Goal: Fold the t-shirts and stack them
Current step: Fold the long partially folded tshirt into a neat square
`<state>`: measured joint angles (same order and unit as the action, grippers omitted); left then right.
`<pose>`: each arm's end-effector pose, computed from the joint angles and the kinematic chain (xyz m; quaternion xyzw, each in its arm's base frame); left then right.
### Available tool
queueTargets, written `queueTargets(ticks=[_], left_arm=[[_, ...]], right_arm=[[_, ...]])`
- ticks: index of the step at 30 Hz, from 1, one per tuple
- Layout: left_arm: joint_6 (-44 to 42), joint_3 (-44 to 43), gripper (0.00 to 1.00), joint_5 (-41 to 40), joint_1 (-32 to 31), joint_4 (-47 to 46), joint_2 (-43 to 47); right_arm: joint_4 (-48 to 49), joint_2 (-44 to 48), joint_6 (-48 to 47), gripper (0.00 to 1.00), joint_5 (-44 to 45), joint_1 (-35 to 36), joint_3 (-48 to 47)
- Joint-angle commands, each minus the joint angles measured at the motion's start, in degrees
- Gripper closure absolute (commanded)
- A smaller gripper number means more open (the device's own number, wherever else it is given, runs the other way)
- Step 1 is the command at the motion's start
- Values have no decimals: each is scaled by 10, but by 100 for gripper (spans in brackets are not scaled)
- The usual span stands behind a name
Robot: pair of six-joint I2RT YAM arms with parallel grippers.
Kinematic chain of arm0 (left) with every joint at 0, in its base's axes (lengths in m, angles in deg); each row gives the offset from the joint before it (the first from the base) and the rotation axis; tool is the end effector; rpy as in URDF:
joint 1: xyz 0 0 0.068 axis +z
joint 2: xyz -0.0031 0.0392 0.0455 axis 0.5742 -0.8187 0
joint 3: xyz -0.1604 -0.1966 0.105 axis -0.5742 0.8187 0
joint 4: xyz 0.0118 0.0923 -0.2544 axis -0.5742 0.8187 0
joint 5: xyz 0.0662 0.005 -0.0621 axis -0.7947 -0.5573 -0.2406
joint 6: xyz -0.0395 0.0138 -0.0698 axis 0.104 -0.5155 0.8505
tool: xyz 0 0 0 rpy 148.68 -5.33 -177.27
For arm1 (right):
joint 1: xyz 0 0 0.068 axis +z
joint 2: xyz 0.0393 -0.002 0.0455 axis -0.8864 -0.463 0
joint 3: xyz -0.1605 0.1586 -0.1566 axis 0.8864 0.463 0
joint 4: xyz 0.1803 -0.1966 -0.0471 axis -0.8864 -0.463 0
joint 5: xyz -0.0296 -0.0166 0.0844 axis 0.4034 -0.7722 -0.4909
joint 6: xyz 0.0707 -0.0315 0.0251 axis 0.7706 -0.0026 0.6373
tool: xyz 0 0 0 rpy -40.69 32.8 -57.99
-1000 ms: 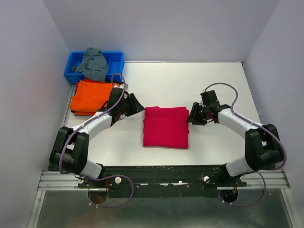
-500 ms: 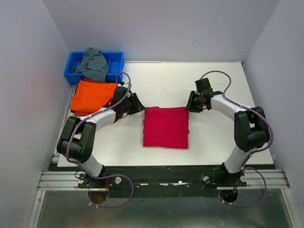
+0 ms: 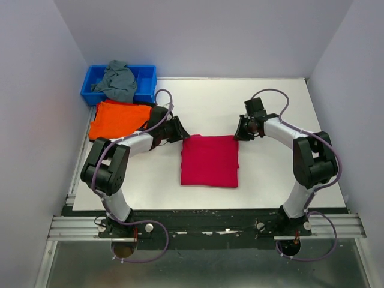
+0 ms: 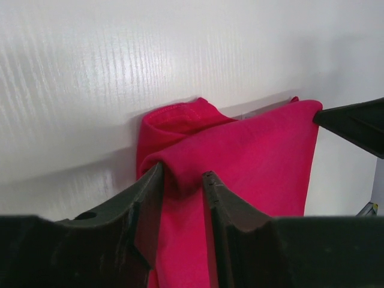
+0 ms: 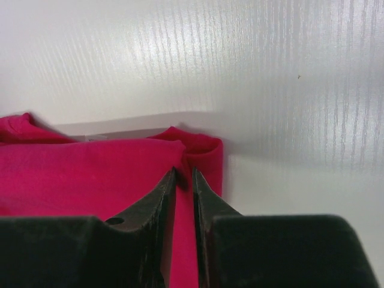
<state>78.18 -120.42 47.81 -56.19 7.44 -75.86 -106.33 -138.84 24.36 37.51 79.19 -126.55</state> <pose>0.3598 -0.1640 0.1501 -0.0816 0.8891 -0.3464 0.2877 0.3781 0.1209 0.1496 0.0930 0.9558 0.1502 0.2350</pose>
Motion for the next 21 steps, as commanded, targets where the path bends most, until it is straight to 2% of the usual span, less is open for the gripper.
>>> queueTargets(ticks=[1,5,7,9,11,12,14,15,18,21], left_arm=[[3,-25,62,22,-6,-8,-16],[7,-32,73,24,-7,-6,-22],[9,-30,77,24,-7,-6,-19],[10,-29,84,24,-7,-6,-14],[10,-27,86,24,-7,-3,-7],[9,-26,84,24,-7,1,-4],[6,-26,59,17,-7,14,1],[4,-27,54,17,-7,18,3],[4,-21,55,5,-7,28,13],[0,-14,60,-4,-7,39,17]], right_arm=[[0,-4,-4,76,-15,-3,-13],[2,-12,-4,80,-26,-3,-19],[0,-13,-4,89,-26,-3,-21],[-1,-9,-4,94,-28,-3,-19],[0,-2,-4,99,-31,-3,-16],[0,1,-4,99,-32,-3,-15],[1,7,-4,99,-32,-3,-11],[0,7,-4,99,-33,-3,-11],[1,5,-4,99,-36,-3,-11],[2,2,-4,99,-39,-3,-8]])
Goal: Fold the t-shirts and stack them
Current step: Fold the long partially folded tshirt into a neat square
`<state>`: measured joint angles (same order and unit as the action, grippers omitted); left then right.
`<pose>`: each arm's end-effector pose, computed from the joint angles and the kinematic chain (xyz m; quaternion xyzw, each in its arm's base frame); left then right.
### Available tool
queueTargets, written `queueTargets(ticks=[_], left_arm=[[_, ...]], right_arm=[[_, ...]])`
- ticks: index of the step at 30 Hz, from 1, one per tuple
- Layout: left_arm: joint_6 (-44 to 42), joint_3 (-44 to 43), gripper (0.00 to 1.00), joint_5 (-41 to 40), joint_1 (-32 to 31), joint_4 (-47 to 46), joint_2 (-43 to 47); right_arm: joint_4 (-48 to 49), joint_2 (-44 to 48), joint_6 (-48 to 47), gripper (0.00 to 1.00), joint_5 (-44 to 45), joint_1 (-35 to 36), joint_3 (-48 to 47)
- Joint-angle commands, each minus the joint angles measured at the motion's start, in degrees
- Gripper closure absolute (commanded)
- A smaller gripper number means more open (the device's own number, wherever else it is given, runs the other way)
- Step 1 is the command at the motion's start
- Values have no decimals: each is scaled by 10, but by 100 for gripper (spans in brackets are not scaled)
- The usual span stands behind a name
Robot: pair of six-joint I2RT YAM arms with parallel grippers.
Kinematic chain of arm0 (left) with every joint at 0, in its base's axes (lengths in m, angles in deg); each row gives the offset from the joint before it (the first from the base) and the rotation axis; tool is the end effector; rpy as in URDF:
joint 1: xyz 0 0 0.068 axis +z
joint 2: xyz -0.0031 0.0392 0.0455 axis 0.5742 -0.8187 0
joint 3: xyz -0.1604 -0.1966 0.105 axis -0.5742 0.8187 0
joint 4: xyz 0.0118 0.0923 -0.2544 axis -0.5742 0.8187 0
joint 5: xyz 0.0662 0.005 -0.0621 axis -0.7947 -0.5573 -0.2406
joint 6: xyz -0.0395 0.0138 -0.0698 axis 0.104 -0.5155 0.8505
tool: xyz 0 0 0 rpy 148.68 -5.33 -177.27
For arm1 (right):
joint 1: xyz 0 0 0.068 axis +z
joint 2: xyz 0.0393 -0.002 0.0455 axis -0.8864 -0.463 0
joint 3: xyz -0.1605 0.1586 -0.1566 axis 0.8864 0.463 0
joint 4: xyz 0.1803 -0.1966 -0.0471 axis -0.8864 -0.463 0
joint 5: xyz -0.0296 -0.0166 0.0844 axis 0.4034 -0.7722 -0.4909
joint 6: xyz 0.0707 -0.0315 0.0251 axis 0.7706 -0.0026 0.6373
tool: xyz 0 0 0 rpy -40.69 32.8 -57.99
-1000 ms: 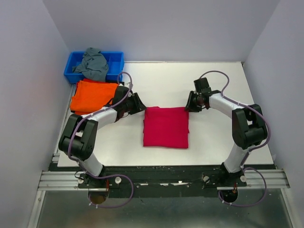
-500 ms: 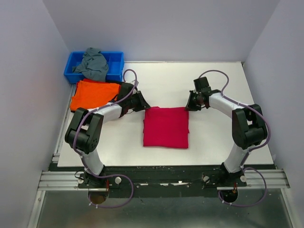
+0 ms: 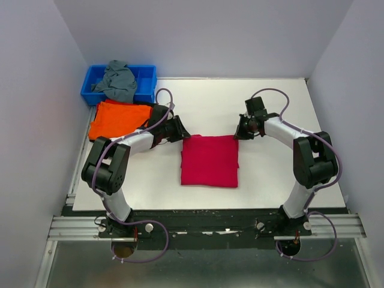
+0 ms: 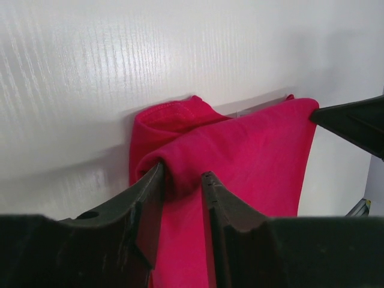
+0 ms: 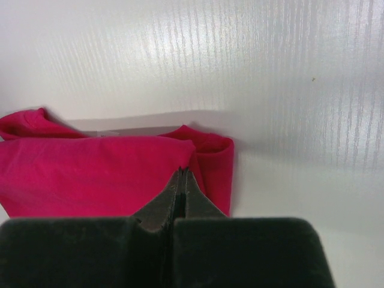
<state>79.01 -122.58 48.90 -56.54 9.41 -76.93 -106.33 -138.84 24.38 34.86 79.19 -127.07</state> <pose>0.3636 -0.1694 0.1522 -0.0829 0.8910 -0.3531 0.2730 0.3789 0.1245 0.1528 0.0863 0.9540 0.1721 0.2300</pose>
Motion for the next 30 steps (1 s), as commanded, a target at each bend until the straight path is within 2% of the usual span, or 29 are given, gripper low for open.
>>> queueTargets(ticks=[1,3,6,8,12,15,18,24,30], left_arm=[[-8,10,62,-15,-3,18,28],[-6,15,67,-13,-3,14,25],[-2,18,81,-5,-3,6,24],[-1,17,83,-2,-3,5,24],[-5,14,81,-2,-3,14,26],[-5,16,81,-1,-3,14,29],[-6,14,100,2,-3,15,31],[-7,20,100,4,-3,30,72],[-3,40,100,6,-5,59,162]], right_arm=[[2,2,-3,99,-14,-3,-2],[5,4,-3,97,-16,-3,2],[9,5,1,89,-20,-3,8],[9,3,4,79,-20,-3,9],[6,-9,4,78,-22,-3,3],[6,-13,4,83,-27,-3,2],[1,-9,5,99,-24,-3,0],[0,74,4,99,-26,-3,37],[-16,197,-6,99,-42,-3,98]])
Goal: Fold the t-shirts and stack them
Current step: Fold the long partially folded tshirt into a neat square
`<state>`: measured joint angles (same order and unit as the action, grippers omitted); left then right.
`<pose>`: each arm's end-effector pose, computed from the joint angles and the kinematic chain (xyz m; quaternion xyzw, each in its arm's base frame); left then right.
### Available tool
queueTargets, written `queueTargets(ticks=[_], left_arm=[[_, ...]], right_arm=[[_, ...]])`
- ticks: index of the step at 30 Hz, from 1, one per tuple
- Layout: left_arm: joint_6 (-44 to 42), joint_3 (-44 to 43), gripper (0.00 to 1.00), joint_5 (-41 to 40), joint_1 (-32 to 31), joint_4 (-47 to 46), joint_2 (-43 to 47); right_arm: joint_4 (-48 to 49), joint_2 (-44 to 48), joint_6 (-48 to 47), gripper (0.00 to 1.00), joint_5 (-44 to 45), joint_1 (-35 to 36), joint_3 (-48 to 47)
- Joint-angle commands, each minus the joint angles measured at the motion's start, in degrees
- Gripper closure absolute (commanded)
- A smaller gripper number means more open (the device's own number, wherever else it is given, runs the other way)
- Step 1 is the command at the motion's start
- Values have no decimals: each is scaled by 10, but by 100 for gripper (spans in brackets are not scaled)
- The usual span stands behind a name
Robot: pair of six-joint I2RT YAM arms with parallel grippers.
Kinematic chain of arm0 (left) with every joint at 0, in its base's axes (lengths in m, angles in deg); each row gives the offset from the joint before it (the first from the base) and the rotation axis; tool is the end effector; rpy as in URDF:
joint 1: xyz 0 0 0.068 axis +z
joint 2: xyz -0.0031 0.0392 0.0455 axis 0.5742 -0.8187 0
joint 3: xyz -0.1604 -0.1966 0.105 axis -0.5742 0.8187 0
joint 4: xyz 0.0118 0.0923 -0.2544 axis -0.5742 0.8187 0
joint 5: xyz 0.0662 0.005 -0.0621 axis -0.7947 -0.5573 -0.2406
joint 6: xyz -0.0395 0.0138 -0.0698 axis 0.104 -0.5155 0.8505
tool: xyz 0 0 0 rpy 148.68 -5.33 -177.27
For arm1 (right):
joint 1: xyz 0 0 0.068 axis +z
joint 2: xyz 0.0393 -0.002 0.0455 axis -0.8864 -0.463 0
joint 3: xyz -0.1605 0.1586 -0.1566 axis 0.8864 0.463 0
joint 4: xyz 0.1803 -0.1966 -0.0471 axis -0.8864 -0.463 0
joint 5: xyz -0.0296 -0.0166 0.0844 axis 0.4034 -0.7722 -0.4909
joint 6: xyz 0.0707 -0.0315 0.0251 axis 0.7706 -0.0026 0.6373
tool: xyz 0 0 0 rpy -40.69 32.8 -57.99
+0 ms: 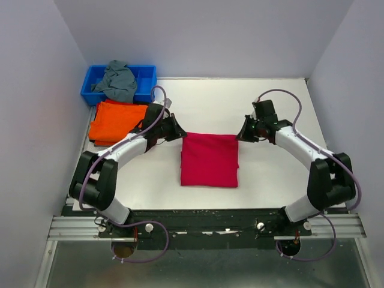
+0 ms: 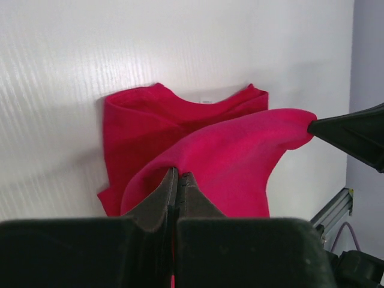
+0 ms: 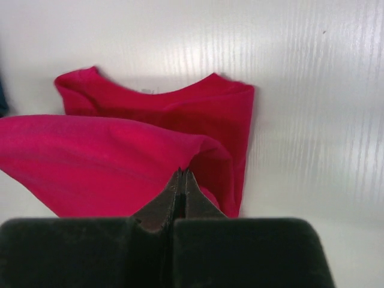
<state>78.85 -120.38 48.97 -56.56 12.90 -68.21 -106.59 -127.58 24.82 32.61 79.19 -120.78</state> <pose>0.3431 -0.1616 0.1886 -0.0751 0.8806 -0.3637 0.2941 0.3449 0.1171 0.1878 0.0794 0.9410 0.2045 0.2577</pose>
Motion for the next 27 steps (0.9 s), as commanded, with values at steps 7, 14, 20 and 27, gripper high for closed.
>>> queueTargets(ticks=[7,14,20,27], left_arm=[[-1,58,100,1,-12,83,189],[6,111,100,-9,-41,157,334],[29,153,100,-19,-70,217,467],[63,186,100,-2,-86,276,575]], right_arm=[[-62,261,-9,99,-61,-3,112],[-149,426,20,99,-120,-3,158],[-217,539,49,99,-173,-1,200],[-300,619,75,99,-190,0,209]])
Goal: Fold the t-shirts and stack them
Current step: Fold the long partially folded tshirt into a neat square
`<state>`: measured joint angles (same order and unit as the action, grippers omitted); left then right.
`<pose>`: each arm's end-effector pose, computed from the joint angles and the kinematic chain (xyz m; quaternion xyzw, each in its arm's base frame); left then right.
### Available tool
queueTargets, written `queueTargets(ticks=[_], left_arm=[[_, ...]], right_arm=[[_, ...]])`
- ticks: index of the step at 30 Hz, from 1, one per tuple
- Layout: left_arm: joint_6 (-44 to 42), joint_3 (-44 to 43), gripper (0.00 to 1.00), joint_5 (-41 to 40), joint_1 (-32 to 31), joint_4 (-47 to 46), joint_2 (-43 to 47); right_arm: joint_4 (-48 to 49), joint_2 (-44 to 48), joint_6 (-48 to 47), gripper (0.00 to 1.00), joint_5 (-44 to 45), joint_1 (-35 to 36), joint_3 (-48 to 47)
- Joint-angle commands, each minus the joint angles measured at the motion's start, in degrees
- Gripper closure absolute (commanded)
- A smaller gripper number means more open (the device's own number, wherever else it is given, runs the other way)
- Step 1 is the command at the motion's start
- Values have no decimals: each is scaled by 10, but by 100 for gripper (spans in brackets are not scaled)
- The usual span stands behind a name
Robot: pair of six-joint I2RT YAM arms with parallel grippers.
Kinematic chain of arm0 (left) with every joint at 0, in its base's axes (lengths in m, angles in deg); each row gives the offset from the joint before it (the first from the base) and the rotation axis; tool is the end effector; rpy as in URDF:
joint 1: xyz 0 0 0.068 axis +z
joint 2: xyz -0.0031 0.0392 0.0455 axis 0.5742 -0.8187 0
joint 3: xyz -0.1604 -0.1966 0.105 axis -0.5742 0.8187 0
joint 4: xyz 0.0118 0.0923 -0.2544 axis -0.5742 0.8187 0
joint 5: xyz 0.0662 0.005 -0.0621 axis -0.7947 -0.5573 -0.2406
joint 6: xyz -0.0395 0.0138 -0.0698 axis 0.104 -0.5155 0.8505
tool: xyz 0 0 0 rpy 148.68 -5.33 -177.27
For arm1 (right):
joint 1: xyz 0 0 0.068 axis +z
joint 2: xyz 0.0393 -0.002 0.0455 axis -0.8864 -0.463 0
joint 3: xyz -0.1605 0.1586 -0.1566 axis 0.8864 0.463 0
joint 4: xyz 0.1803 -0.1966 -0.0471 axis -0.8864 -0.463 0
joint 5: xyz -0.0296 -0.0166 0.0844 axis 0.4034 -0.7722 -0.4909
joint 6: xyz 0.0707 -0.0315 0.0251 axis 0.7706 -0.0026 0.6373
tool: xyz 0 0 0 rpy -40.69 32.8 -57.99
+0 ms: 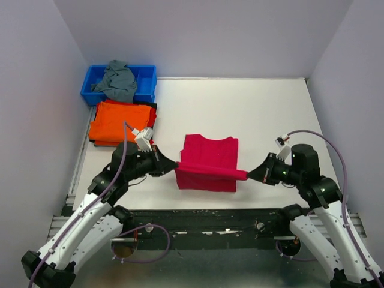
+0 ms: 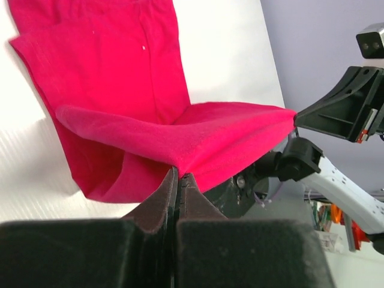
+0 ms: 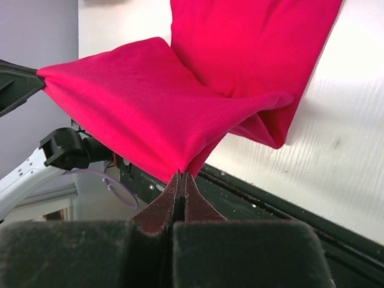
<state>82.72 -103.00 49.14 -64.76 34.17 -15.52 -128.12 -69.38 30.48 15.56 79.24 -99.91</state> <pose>0.1605 -0.1200 0.2771 -0.0144 0.8254 -0.4485 0.3427 0.1369 0.0752 0.2676 0.0373 0.8750 0.3817 0.2954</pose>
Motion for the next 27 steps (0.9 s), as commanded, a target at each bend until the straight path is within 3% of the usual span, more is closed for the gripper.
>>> queueTargets(ticks=[1,8,16,27], left_arm=[[28,14,100,-1,-6,73,59],[47,40,100,24,-12,71,76],[47,12,100,5,-20,58,48],[38,-40,100,-76,-20,39,-22]], right_arm=[[-93,47,23,99,-23,0,-5],[-164,71,39,99,-23,1,-31],[-125,28,45,99,-33,0,-17],[-63,-83,42,99,64,0,-49]])
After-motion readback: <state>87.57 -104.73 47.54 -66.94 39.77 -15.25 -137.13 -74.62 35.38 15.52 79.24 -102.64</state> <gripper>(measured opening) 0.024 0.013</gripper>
